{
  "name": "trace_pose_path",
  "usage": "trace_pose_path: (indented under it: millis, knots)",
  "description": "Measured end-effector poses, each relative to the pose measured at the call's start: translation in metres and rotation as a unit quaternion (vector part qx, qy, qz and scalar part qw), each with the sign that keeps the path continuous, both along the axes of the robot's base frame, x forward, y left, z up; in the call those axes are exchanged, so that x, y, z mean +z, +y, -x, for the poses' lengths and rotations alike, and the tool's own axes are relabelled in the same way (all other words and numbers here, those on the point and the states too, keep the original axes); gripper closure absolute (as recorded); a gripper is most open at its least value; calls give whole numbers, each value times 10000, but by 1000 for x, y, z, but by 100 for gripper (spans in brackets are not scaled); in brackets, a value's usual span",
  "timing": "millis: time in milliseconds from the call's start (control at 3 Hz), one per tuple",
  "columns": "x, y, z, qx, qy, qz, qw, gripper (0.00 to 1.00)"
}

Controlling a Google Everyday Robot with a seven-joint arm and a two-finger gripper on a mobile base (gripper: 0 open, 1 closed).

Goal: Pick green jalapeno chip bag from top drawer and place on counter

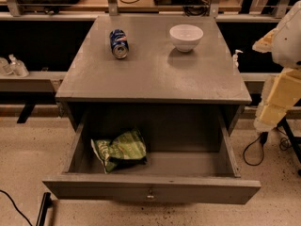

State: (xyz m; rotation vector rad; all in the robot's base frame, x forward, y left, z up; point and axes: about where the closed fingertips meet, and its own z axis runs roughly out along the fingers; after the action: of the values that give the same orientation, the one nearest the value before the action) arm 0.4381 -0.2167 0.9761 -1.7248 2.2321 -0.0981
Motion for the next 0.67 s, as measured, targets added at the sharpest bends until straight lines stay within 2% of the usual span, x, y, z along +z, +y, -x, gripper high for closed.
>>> trace_pose_path:
  millis: [333, 667]
  knots:
    - [0, 0, 0, 0, 0, 0, 10000, 0]
    - [-14, 49, -22, 555, -201, 54, 9982, 0]
